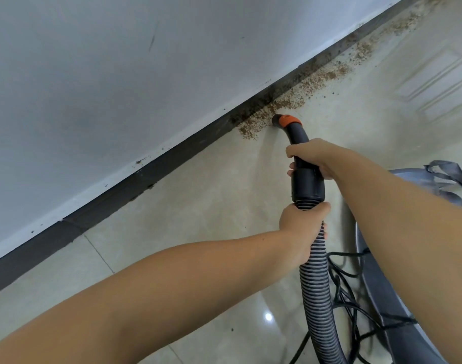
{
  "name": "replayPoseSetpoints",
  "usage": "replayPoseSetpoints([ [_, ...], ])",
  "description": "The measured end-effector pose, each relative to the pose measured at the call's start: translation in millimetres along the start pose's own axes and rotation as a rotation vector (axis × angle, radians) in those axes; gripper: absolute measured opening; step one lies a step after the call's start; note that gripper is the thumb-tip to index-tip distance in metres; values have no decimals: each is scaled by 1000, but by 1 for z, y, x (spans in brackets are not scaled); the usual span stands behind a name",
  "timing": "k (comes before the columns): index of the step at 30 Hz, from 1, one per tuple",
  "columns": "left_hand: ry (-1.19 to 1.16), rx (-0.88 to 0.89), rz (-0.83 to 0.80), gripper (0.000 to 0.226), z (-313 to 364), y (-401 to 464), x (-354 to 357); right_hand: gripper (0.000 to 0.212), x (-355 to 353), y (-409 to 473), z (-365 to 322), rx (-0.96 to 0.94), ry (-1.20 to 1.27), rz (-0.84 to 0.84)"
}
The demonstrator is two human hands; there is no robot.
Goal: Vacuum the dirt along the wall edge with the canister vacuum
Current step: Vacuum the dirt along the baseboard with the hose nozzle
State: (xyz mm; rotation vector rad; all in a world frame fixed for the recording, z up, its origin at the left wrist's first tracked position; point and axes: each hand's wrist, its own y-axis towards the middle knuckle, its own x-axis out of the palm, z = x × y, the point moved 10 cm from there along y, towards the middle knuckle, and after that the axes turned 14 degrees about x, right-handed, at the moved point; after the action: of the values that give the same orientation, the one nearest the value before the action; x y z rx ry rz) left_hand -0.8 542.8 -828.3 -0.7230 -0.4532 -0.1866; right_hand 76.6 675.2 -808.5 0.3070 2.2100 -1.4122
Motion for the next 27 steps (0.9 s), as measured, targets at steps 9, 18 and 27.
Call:
replayPoseSetpoints([
  [9, 53, -16, 38, 17, -9, -48, -24, 30, 35, -44, 22, 5, -25, -101],
  [18, 83, 12, 65, 18, 3, -56, -35, 37, 50, -57, 14, -19, -22, -150],
  [27, 105, -69, -80, 17, 13, -9, -23, 37, 25, -13, -8, -18, 60, -70],
])
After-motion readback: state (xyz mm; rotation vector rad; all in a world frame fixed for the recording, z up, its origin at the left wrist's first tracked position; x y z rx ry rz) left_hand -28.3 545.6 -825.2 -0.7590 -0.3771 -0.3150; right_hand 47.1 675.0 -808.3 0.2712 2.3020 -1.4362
